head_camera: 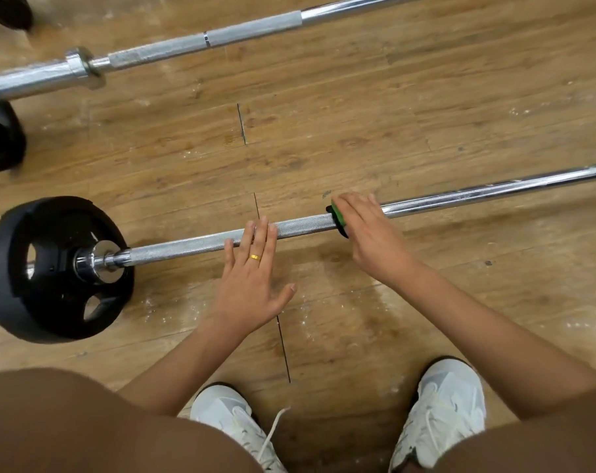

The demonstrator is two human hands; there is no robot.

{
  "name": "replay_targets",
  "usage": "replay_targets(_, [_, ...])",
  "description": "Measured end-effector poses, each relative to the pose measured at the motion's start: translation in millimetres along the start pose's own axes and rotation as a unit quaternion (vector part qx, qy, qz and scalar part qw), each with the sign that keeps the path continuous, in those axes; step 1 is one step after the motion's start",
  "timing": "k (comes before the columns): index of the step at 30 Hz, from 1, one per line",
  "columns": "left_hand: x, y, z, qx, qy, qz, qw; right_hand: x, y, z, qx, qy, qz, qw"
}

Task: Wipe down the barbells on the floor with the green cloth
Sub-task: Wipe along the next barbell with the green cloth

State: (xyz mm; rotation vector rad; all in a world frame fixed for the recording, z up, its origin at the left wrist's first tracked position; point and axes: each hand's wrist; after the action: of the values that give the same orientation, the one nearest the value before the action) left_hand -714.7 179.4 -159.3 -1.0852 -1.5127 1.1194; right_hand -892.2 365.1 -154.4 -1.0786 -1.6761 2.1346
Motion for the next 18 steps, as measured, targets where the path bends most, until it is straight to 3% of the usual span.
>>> replay_targets(6, [4.4, -0.5, -16.5, 0.042, -0.029, -0.005, 0.999, -27.8, 9.9, -23.4, 0.033, 0.071, 0.006, 0.997])
replay_targets(13, [8.7, -2.6, -20.7, 0.032, -0.009, -0.008, 0.999, -19.6, 7.3, -42.3, 0.018, 0.01, -0.022, 1.0])
replay_targets(18, [17.2, 3.0, -37.9, 0.024, -0.015, -0.009, 1.0, -34.3, 10.9, -61.8, 0.044, 0.06, -0.018, 0.997])
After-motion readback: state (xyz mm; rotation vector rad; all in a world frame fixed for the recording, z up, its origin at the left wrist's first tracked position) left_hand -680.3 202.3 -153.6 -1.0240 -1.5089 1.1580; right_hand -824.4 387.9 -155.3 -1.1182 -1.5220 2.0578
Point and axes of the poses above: each hand's wrist, its own z-axis towards the middle knuckle, its own y-axis out of the palm, x = y × z, and after that the axes turned 4 degrees about y, right-handed
